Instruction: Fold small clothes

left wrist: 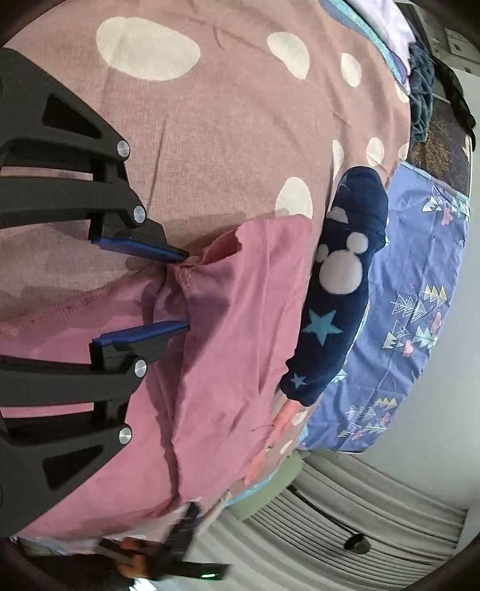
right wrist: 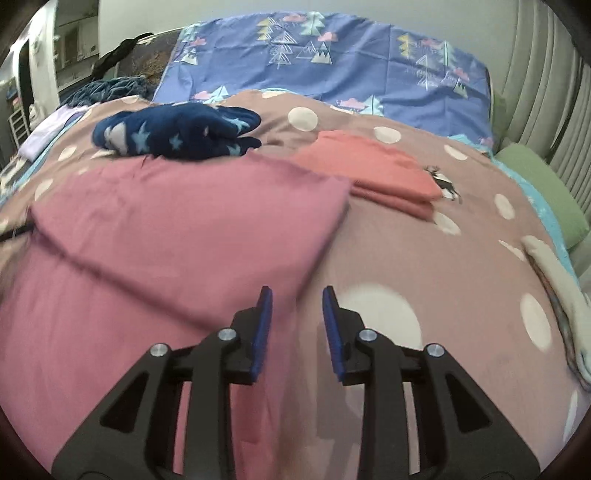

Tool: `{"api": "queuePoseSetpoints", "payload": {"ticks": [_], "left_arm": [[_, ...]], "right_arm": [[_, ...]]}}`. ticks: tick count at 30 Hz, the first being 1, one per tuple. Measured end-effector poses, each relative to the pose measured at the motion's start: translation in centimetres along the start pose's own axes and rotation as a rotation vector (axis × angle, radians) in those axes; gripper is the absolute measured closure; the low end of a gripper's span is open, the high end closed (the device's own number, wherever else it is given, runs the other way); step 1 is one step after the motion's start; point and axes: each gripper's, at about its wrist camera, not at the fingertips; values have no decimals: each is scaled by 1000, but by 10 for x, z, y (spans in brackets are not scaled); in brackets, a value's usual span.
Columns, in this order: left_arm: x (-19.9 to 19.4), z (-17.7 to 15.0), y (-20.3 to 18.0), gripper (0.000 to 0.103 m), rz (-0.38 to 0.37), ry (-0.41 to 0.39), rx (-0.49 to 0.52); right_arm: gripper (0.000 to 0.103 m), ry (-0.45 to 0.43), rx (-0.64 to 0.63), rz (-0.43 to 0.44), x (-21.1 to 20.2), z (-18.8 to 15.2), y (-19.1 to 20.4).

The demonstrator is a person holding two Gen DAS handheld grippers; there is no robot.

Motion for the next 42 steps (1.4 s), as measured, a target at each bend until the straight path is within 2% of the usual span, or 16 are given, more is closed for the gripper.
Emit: {"api": "queuePoseSetpoints", "payload": {"ticks": [5, 7, 9, 11, 14, 17, 22, 24, 27, 29, 31, 33, 37, 40, 41, 42], "left_arm": [[1, -1, 5, 70, -6, 0, -28], [1, -1, 4, 70, -5, 1, -24], [1, -1, 4, 70, -6, 0, -25], [1, -1, 4, 70, -8, -1, -30], [2, -1, 5, 70, -16, 2, -32], [4, -1, 5, 70, -19, 15, -32], [5, -2, 7, 70, -26, 11, -38], [5, -1, 7, 70, -29, 9, -37], [3, -1, 7, 70, -35, 2, -33], [3, -1, 6, 70, -35, 3, -28], [6, -1, 6, 70, -27, 14, -24], [7, -1, 5, 69, -20, 22, -21], [9, -1, 6, 67, -18, 29, -20], [9, -1, 6, 66, -18, 34, -19], [9, -2, 6, 65, -19, 35, -17], [9, -1, 6, 64, -19, 36, -15]], "right_arm": [[56, -23, -198, -45, 0, -22, 46], [56, -38, -304, -135, 11, -25, 69], [83, -61, -313, -232, 22, -23, 73], [90, -49, -172, -281, 29, -12, 44], [76, -15, 109, -180, 25, -6, -14], [67, 3, 229, -107, 24, -7, -35], [54, 31, 228, -40, 18, -13, -30], [53, 34, 242, 46, 9, -13, -29], [50, -4, 317, 187, -6, 4, -41], [49, -29, 357, 179, -8, 21, -47], [58, -29, 359, 105, 4, 45, -50], [78, -2, 330, 42, 24, 65, -47], [79, 102, 318, 7, 79, 88, -37], [65, 142, 282, 9, 101, 89, -23], [72, 142, 243, -26, 107, 87, -16], [92, 129, 216, -40, 109, 86, -12]]}}
Point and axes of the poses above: each gripper's, at about its wrist camera, not at the fingertips, and x roughly the way its jaws point, y to its left, z to its top, and after that the axes turned 9 degrees about x, right-handed
